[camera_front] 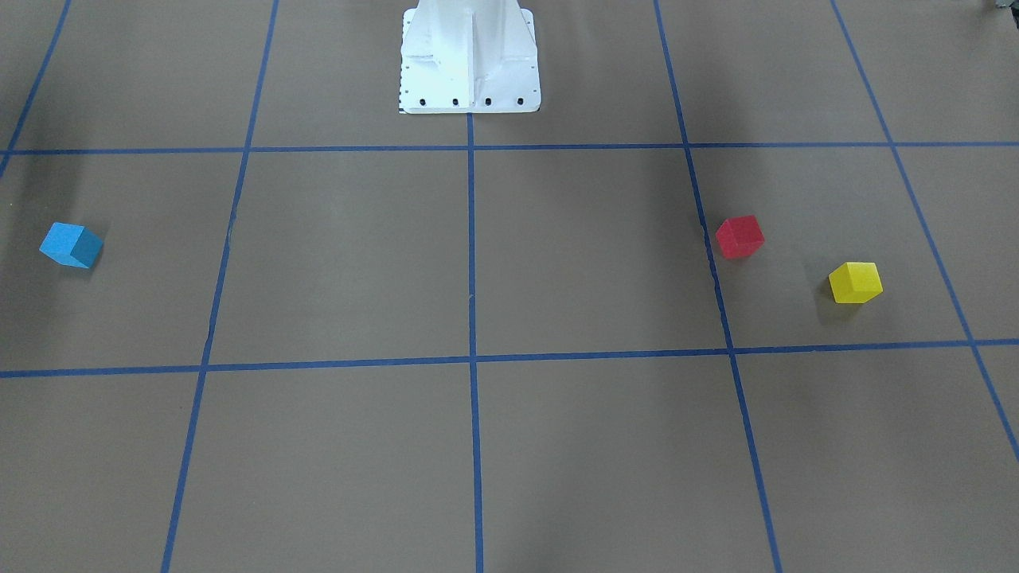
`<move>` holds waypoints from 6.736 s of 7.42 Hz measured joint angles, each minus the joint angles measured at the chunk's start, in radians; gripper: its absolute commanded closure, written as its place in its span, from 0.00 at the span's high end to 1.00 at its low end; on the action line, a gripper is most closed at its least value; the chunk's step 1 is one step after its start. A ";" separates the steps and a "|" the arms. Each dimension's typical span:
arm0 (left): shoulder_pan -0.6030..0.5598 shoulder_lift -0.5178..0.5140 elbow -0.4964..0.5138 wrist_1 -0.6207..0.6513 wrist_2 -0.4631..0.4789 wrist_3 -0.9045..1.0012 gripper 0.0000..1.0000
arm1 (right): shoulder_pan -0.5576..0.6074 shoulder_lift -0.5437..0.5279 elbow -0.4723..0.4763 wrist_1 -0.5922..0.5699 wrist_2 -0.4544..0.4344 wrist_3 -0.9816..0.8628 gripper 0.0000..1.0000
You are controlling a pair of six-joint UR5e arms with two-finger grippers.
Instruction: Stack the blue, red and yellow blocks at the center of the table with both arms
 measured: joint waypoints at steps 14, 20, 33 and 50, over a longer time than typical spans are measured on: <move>0.003 -0.118 0.039 -0.346 -0.006 -0.008 1.00 | -0.037 0.024 -0.041 0.292 0.080 0.182 0.99; 0.003 -0.121 0.031 -0.353 -0.008 -0.005 1.00 | -0.536 -0.167 -0.014 0.872 -0.307 1.087 0.98; 0.003 -0.122 0.036 -0.354 -0.008 -0.006 1.00 | -0.803 -0.079 -0.037 0.883 -0.531 1.037 0.00; 0.003 -0.122 0.084 -0.353 -0.008 -0.003 1.00 | -1.068 0.953 -0.366 0.209 -0.704 1.341 1.00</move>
